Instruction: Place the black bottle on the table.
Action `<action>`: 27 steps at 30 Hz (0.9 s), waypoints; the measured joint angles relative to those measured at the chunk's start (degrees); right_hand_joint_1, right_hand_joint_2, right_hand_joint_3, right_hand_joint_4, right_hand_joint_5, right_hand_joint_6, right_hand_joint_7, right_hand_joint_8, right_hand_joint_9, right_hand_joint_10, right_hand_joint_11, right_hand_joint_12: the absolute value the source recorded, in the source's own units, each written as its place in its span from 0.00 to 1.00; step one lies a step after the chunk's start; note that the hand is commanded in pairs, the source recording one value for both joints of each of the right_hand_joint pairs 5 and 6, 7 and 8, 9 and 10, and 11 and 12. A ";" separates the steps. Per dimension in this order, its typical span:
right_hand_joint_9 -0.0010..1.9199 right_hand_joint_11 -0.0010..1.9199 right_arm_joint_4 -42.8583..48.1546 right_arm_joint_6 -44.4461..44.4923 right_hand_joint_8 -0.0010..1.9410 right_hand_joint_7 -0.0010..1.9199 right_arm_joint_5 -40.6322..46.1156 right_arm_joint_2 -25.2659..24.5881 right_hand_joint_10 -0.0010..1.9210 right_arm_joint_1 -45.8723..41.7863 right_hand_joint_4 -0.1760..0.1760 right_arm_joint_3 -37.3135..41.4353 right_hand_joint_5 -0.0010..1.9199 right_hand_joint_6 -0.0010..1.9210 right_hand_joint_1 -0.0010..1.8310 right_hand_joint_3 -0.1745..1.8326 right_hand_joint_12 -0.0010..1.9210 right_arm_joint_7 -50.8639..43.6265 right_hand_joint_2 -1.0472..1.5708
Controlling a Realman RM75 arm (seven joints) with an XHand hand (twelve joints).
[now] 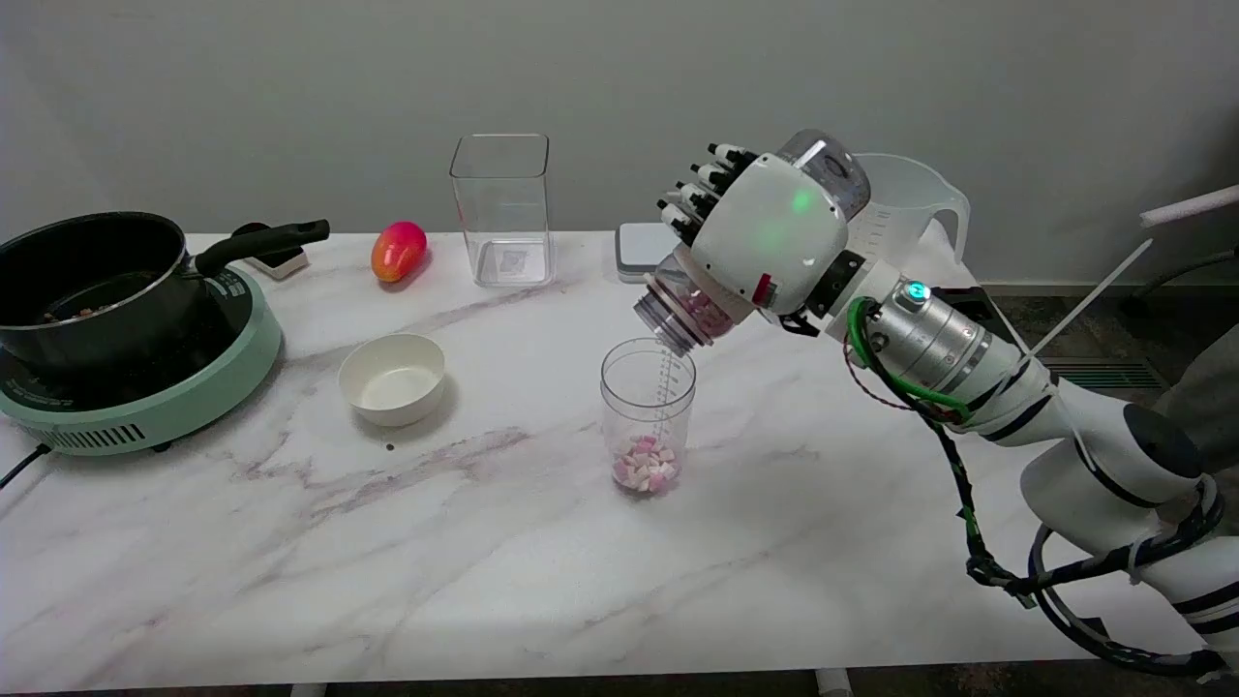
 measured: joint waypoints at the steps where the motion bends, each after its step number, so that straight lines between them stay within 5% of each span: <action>1: 0.72 0.62 0.00 -0.02 0.76 0.77 0.01 0.00 0.72 0.00 0.50 0.02 0.65 0.65 0.79 0.40 0.62 -0.04 0.75; 17: 0.70 0.60 -0.24 -1.34 0.75 0.75 9.76 -1.99 0.70 -0.25 0.50 0.75 0.61 0.61 0.81 0.46 0.60 -4.39 0.70; 21: 0.67 0.57 -0.66 -1.60 0.70 0.71 18.91 -3.95 0.67 -0.49 0.50 1.02 0.54 0.54 0.85 0.56 0.57 -7.22 0.60; 27: 0.66 0.56 -2.57 -0.83 0.69 0.70 39.35 -6.67 0.66 -0.88 0.50 1.49 0.52 0.52 0.86 0.58 0.56 -11.17 0.57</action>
